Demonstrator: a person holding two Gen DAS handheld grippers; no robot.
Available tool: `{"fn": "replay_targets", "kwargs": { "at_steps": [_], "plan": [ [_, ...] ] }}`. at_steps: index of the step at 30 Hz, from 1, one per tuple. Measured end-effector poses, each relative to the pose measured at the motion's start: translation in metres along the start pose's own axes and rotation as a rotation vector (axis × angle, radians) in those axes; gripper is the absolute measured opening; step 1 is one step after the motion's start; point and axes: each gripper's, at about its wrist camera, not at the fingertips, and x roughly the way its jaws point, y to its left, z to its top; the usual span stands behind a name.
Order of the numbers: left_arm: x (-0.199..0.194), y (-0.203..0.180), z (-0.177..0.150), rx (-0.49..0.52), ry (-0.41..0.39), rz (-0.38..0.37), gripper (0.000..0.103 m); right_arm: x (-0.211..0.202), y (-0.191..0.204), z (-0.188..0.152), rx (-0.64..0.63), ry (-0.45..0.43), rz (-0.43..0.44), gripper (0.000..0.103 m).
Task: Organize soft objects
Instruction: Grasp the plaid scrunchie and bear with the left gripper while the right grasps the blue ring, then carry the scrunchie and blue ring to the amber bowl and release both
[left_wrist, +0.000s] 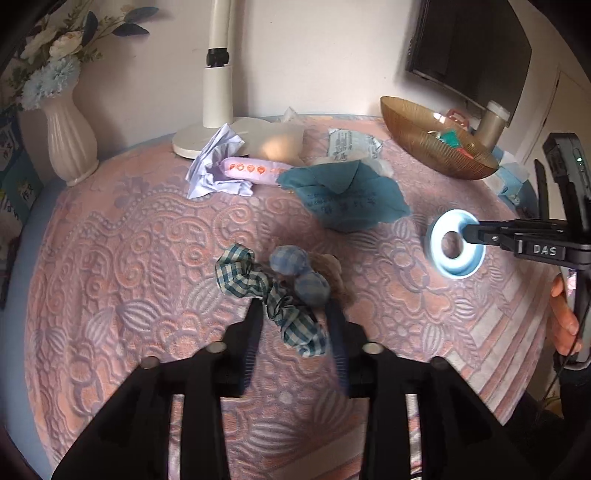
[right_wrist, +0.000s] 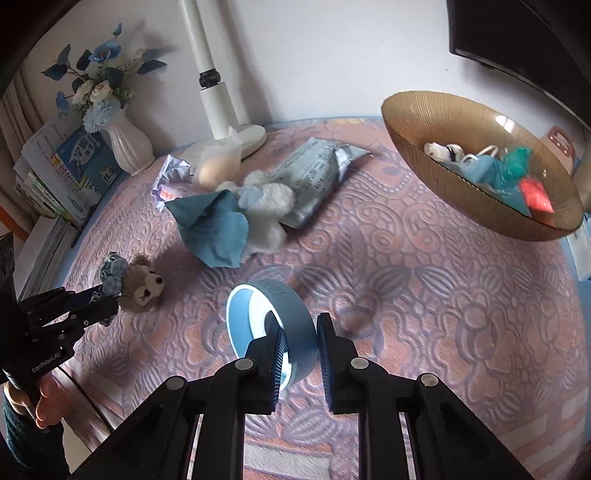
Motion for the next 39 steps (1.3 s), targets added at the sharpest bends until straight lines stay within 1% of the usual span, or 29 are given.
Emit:
{"fn": "replay_targets", "kwargs": {
  "at_steps": [1,2,3,4,5,6,7,9,11,13,15,17,19,20,21,22,23,24,26,27,29,30,31,33,37,39],
  "plan": [
    [0.003,0.003,0.0,-0.014,0.013,0.037,0.066,0.0,-0.005,-0.002,0.015,0.009,0.009,0.024],
    [0.006,0.004,0.0,-0.033,0.025,0.052,0.073,-0.001,-0.01,-0.003,0.024,0.015,0.024,0.026],
    [0.007,0.008,0.0,-0.057,0.029,0.04,0.078,-0.002,-0.012,-0.004,0.028,0.015,0.035,0.037],
    [0.007,0.013,-0.001,-0.081,0.03,0.015,0.079,-0.003,-0.014,-0.005,0.027,0.009,0.041,0.057],
    [0.008,0.018,-0.002,-0.102,0.032,-0.007,0.079,-0.006,-0.014,-0.006,0.021,-0.004,0.043,0.066],
    [0.008,0.022,-0.002,-0.121,0.035,-0.021,0.083,-0.008,-0.014,-0.008,0.015,-0.022,0.045,0.08],
    [0.008,0.024,-0.002,-0.134,0.04,-0.026,0.088,-0.01,-0.013,-0.009,0.007,-0.037,0.054,0.088],
    [0.009,0.025,-0.004,-0.139,0.042,-0.033,0.09,-0.009,-0.007,-0.009,-0.018,-0.037,0.08,0.09],
    [0.014,0.02,-0.001,-0.125,0.053,-0.029,0.09,0.0,0.004,-0.009,-0.061,-0.004,0.077,0.09],
    [0.021,0.012,0.004,-0.111,0.067,-0.014,0.09,0.011,0.014,-0.012,-0.106,0.015,0.034,0.09],
    [0.027,0.005,0.006,-0.107,0.081,-0.023,0.09,0.021,0.018,-0.015,-0.131,0.031,-0.001,0.09],
    [0.032,-0.001,0.008,-0.1,0.093,-0.03,0.09,0.028,0.021,-0.017,-0.143,0.034,-0.017,0.09],
    [0.036,-0.009,0.01,-0.088,0.093,-0.017,0.09,0.033,0.023,-0.018,-0.156,0.033,-0.047,0.089],
    [0.038,-0.012,0.011,-0.086,0.092,-0.011,0.09,0.034,0.025,-0.018,-0.165,0.027,-0.065,0.086],
    [0.04,-0.013,0.013,-0.09,0.091,-0.008,0.09,0.036,0.027,-0.019,-0.174,0.02,-0.083,0.074],
    [0.041,-0.013,0.015,-0.101,0.091,-0.006,0.09,0.038,0.029,-0.019,-0.186,0.019,-0.111,0.067],
    [0.043,-0.012,0.016,-0.114,0.089,-0.005,0.09,0.039,0.029,-0.019,-0.196,0.017,-0.132,0.067],
    [0.044,-0.013,0.017,-0.123,0.084,-0.004,0.089,0.039,0.029,-0.019,-0.197,0.014,-0.13,0.067],
    [0.043,-0.014,0.018,-0.117,0.06,0.024,0.074,0.036,0.026,-0.019,-0.19,0.009,-0.112,0.066],
    [0.044,-0.015,0.019,-0.109,0.062,0.037,0.06,0.035,0.025,-0.019,-0.184,0.006,-0.103,0.066],
    [0.043,-0.015,0.02,-0.105,0.054,0.035,0.055,0.03,0.023,-0.019,-0.177,-0.009,-0.099,0.066],
    [0.042,-0.017,0.02,-0.098,0.044,0.04,0.051,0.027,0.022,-0.018,-0.175,-0.016,-0.105,0.066],
    [0.04,-0.019,0.019,-0.089,0.035,0.044,0.049,0.024,0.021,-0.018,-0.173,-0.023,-0.11,0.066],
    [0.036,-0.021,0.02,-0.074,0.014,0.045,0.049,0.018,0.019,-0.016,-0.168,-0.039,-0.111,0.066],
    [0.018,-0.025,0.024,-0.075,-0.048,0.013,0.048,0.005,0.017,-0.017,-0.158,-0.067,-0.117,0.066],
    [0.008,-0.027,0.029,-0.067,-0.076,0.007,0.048,-0.003,0.016,-0.016,-0.162,-0.088,-0.133,0.066]
  ]
}}
